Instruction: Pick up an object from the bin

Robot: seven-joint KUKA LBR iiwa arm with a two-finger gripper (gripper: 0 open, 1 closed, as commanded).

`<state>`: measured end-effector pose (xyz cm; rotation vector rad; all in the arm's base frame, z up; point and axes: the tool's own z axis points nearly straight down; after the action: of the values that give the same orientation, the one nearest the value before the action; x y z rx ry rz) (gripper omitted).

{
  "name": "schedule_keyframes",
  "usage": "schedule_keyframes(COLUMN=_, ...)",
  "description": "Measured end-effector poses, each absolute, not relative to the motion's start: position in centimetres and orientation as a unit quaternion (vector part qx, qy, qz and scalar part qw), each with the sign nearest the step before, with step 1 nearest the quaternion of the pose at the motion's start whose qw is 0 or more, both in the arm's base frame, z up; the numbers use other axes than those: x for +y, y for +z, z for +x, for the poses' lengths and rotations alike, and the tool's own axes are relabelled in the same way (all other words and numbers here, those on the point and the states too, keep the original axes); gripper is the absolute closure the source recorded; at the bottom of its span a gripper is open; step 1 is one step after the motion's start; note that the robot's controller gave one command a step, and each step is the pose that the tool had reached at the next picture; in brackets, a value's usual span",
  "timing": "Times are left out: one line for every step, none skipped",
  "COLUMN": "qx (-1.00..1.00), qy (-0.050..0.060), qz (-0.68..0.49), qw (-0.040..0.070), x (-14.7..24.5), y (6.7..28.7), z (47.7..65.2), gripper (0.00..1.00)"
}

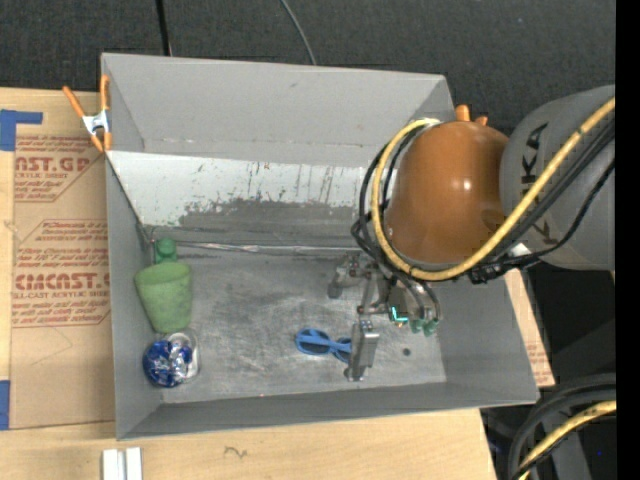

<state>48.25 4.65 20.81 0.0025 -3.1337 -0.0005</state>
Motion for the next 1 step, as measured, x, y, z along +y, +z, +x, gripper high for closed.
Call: schedule_keyframes(qx=-0.998, qy=0.000, qz=-0.061, qw=0.003, x=1.02, y=9.62, z=52.23, gripper=0.00)
